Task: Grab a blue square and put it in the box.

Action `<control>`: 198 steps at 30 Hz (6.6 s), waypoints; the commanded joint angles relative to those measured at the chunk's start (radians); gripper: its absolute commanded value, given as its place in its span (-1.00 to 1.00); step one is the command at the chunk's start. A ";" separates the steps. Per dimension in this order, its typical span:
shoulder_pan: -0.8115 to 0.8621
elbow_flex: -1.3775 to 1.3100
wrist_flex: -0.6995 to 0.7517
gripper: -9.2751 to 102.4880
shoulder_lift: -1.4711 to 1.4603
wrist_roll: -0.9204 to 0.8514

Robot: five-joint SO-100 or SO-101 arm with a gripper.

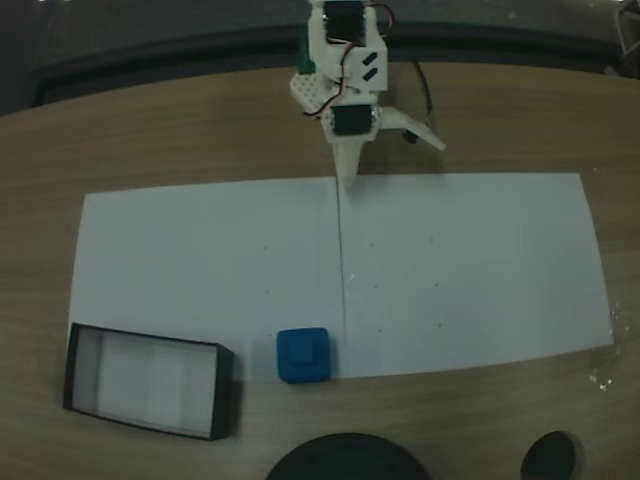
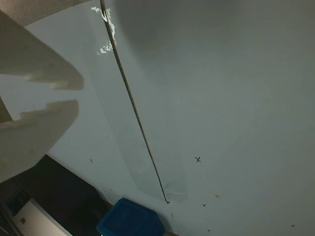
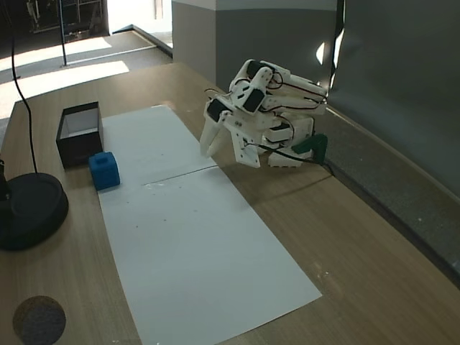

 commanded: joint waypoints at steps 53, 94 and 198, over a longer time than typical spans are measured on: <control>0.069 -1.790 0.144 -0.39 -1.951 0.103; 0.150 -2.349 0.284 -0.36 -2.416 0.049; 0.463 -2.813 0.258 -0.70 -2.399 -0.135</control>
